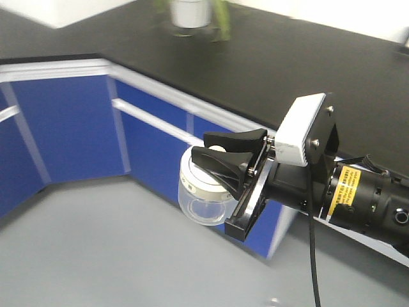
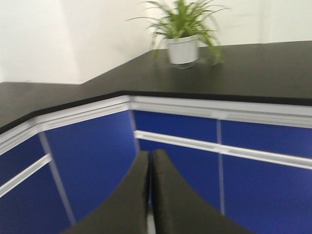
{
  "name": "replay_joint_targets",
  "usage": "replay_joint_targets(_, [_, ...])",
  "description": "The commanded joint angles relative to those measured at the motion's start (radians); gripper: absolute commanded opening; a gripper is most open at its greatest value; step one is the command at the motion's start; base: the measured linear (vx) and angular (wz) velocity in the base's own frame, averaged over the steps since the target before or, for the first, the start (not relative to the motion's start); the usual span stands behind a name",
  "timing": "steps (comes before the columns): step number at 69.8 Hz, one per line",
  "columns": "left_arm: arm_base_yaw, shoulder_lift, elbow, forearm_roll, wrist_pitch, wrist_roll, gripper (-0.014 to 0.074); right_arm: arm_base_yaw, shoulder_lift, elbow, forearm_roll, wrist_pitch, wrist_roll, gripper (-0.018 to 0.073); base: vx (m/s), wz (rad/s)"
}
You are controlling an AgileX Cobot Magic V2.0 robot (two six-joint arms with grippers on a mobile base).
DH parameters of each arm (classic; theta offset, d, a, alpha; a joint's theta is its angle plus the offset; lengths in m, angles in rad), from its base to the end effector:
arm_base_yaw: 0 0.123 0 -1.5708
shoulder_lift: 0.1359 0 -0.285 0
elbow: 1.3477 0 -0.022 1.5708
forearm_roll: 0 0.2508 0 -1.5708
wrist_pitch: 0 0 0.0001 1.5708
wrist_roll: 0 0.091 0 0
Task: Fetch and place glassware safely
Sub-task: 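Turn the base toward the black bench with the potted plant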
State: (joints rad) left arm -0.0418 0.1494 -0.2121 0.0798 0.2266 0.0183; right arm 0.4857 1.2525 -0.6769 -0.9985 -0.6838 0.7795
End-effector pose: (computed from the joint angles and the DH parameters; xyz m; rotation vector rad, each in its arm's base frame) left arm 0.0620 -0.0010 0.2554 0.0998 1.6441 0.0562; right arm 0.2048 0.1627 0.2993 -0.8860 1.4354 0.7516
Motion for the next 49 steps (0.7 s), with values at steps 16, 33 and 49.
replay_joint_targets(16, [-0.004,0.014,-0.029,-0.003,-0.071,-0.004,-0.0007,-0.002,-0.030,-0.032,0.045,-0.066,-0.003,-0.0003,0.18,-0.70])
replay_joint_targets(33, [-0.004,0.014,-0.029,-0.003,-0.071,-0.004,-0.0007,-0.002,-0.030,-0.032,0.045,-0.066,-0.003,-0.0003,0.18,-0.69])
replay_joint_targets(49, [-0.004,0.014,-0.029,-0.003,-0.071,-0.004,-0.0007,-0.002,-0.030,-0.032,0.045,-0.066,-0.003,-0.0003,0.16,-0.63])
